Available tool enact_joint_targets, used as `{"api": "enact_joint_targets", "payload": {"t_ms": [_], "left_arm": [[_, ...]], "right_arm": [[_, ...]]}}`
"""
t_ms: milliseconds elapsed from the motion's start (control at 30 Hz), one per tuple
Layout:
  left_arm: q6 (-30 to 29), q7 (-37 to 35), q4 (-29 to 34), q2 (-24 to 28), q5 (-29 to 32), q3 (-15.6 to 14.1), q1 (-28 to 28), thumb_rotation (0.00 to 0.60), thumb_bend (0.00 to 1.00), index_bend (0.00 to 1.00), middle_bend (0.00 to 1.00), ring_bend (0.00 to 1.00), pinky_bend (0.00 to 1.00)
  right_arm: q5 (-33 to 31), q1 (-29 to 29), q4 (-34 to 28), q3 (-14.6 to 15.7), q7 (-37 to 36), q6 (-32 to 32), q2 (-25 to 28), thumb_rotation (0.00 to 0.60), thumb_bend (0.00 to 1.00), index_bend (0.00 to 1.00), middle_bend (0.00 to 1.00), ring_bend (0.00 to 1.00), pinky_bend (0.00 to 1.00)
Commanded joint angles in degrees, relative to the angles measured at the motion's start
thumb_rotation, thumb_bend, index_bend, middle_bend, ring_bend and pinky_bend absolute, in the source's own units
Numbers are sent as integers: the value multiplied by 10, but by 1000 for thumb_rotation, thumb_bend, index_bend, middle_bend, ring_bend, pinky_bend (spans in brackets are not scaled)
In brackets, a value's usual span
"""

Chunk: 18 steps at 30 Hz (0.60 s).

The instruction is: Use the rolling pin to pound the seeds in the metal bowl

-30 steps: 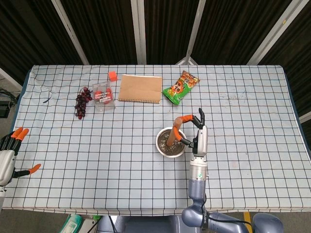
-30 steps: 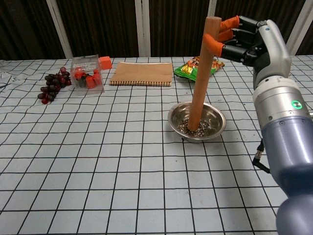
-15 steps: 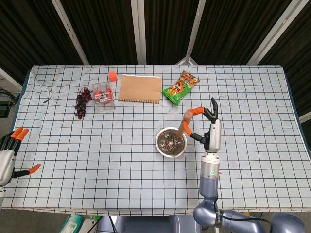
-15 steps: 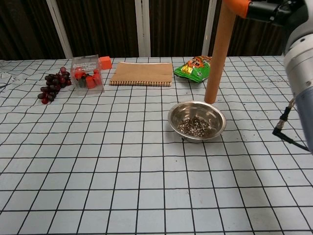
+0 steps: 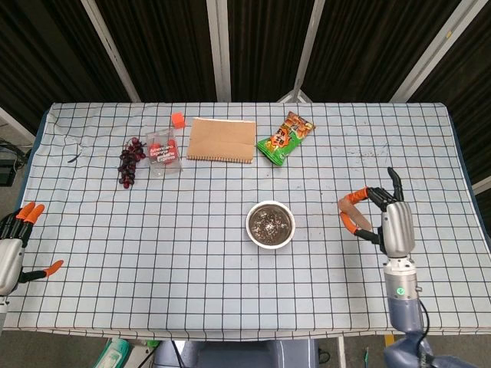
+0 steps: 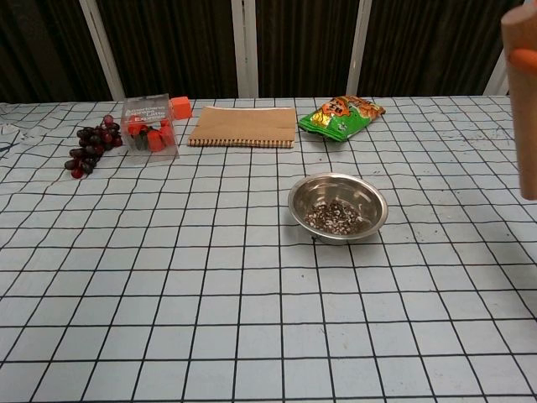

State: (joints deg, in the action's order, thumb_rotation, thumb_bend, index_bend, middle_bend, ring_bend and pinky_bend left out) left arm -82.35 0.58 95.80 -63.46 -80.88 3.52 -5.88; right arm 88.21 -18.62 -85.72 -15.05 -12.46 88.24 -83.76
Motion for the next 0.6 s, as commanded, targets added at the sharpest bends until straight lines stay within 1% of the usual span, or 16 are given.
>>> {"api": "enact_joint_targets", "payload": {"t_ms": [33,167,333,433,500,600], "left_arm": [[-1,2,2,-1,2,0,1,600,68,0,0,0,0],[-4,4,3,-3,3,1,2,600,68,0,0,0,0],[-5,5,3,-4,4,2,3,600,68,0,0,0,0],[-3,3,3,-3,5,2,2,600,68,0,0,0,0],[-2,2,3,-3,6,3,2,600,68,0,0,0,0],[0,0,3,-2,6,2,2,600,68,0,0,0,0]], "right_arm": [[40,20,49,46,45,-12,40,600,404,883,657,486,0],[57,23,77,72,111,-28,56,600,404,885,659,493,0],[79,19,108,95,202,-48,60,600,404,887,661,497,0],[59,19,98,101,245,-78,59,600,404,888,661,498,0],[57,15,100,104,275,-90,57,600,404,887,661,498,0],[57,11,100,111,300,-105,51,600,404,888,661,498,0]]}}
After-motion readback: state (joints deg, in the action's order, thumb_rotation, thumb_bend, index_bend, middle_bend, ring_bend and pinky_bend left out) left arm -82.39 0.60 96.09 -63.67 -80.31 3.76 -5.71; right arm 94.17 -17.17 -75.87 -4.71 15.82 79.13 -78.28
